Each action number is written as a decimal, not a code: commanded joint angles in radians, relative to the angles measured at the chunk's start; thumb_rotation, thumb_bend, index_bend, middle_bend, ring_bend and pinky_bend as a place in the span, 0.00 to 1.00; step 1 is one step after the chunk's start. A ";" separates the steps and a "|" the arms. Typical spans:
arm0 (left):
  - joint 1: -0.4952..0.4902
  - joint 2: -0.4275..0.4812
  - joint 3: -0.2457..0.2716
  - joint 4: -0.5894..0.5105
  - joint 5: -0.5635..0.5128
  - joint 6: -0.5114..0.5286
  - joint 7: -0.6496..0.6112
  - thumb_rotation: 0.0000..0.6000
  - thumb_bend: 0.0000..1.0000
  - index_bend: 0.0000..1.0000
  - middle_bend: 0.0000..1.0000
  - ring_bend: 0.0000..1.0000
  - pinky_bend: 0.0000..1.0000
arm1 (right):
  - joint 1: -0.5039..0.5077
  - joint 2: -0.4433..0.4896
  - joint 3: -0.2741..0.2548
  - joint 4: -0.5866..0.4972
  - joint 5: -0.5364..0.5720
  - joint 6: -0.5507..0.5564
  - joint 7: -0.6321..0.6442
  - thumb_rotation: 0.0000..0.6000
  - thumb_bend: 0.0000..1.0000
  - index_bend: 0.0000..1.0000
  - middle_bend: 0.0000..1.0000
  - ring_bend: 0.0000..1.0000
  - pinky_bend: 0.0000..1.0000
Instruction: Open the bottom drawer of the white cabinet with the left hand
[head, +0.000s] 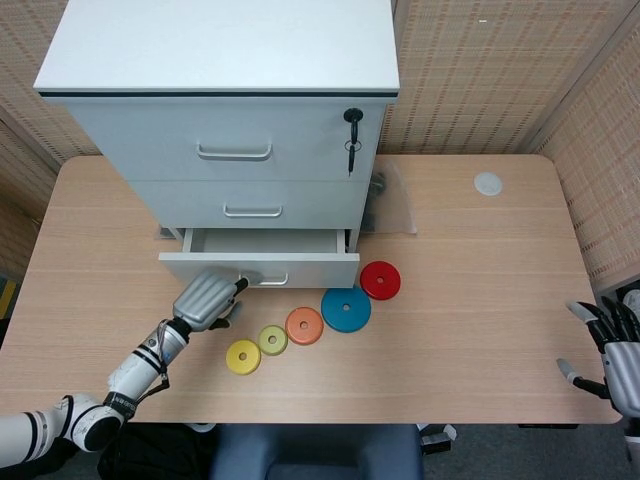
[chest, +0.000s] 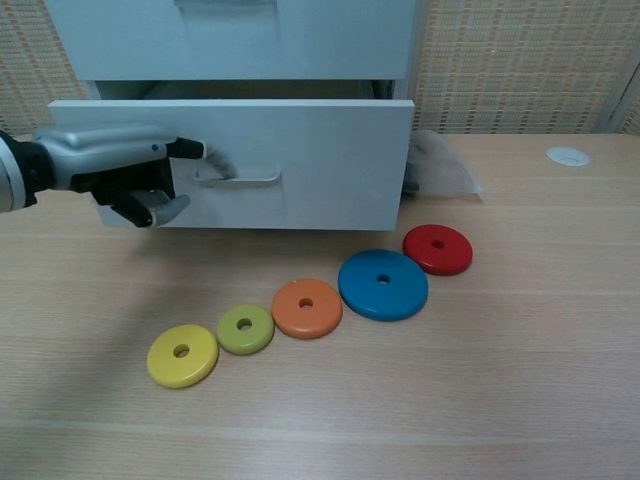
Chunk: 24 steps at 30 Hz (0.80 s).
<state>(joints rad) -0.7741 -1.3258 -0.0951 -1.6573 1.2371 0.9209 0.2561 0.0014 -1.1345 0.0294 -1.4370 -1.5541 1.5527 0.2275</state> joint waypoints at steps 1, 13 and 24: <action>0.016 0.015 0.018 -0.027 0.008 0.010 0.013 1.00 0.58 0.19 0.94 1.00 1.00 | 0.002 0.000 0.000 0.000 -0.001 -0.002 0.001 1.00 0.18 0.15 0.18 0.00 0.00; 0.061 0.050 0.059 -0.109 0.061 0.060 0.047 1.00 0.58 0.20 0.94 1.00 1.00 | 0.000 0.000 0.000 0.000 -0.001 0.000 0.002 1.00 0.18 0.15 0.18 0.00 0.00; 0.104 0.083 0.102 -0.180 0.145 0.101 0.065 1.00 0.58 0.20 0.94 1.00 1.00 | -0.002 0.000 -0.001 0.002 -0.004 0.003 0.005 1.00 0.17 0.15 0.18 0.00 0.00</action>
<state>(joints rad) -0.6742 -1.2458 0.0029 -1.8320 1.3774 1.0180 0.3179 -0.0003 -1.1349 0.0288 -1.4353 -1.5583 1.5559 0.2323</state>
